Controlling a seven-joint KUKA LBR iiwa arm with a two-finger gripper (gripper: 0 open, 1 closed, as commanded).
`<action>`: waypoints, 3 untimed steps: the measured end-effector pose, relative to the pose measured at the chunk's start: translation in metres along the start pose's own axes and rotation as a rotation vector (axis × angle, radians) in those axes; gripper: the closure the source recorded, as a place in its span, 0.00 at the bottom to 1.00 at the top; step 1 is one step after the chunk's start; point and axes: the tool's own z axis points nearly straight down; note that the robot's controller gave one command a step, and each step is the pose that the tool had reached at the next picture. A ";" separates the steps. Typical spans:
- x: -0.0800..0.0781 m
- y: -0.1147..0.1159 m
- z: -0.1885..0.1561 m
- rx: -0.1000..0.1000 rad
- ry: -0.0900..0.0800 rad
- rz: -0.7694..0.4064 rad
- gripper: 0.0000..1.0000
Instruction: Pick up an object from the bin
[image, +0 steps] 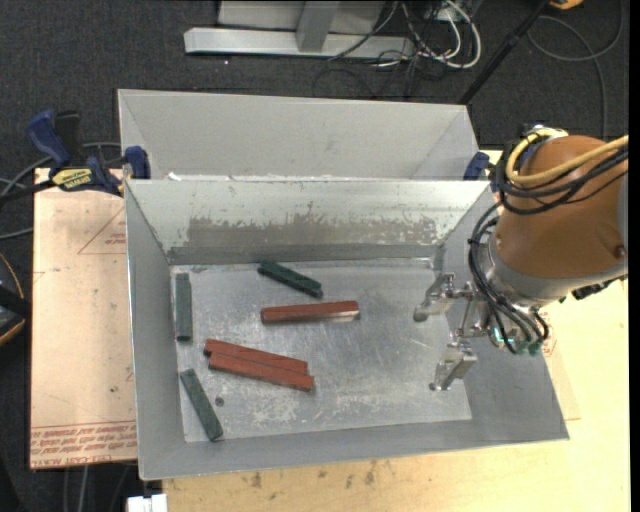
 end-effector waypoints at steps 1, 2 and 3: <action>-0.001 0.000 -0.003 0.001 -0.007 -0.002 0.00; -0.037 0.052 0.049 0.001 -0.016 0.003 0.00; -0.054 0.057 0.111 -0.002 -0.013 -0.070 0.00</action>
Offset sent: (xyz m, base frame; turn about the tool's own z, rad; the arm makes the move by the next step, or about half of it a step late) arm 0.0586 0.0936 -0.0946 -0.0008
